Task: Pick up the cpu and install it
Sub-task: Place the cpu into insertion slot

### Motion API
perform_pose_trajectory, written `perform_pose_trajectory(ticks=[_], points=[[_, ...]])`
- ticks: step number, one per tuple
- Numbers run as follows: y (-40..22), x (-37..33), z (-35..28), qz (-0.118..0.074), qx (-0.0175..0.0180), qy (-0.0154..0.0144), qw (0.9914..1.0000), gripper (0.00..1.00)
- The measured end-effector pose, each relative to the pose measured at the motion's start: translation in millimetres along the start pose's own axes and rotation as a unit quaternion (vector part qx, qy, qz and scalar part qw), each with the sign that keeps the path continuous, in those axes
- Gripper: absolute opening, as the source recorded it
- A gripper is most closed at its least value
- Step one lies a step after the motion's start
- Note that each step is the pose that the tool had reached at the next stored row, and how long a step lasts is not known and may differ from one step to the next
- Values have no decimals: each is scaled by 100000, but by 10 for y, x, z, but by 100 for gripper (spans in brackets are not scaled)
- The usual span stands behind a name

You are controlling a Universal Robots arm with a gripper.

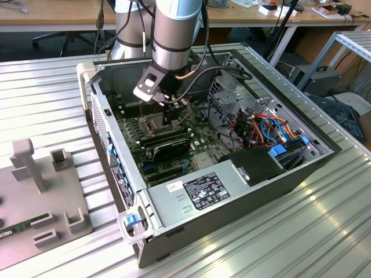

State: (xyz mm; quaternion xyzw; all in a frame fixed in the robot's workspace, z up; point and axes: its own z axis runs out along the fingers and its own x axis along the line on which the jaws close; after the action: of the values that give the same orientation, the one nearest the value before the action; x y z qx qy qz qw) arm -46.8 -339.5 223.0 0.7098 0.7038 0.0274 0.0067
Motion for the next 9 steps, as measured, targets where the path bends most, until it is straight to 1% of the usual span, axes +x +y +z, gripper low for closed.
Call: perform_pose_trajectory(ticks=[1, 9], points=[[0, 0, -8, 2, 3, -13, 100000, 61], [0, 0, -16, 5, -1, -14, 100000, 61]])
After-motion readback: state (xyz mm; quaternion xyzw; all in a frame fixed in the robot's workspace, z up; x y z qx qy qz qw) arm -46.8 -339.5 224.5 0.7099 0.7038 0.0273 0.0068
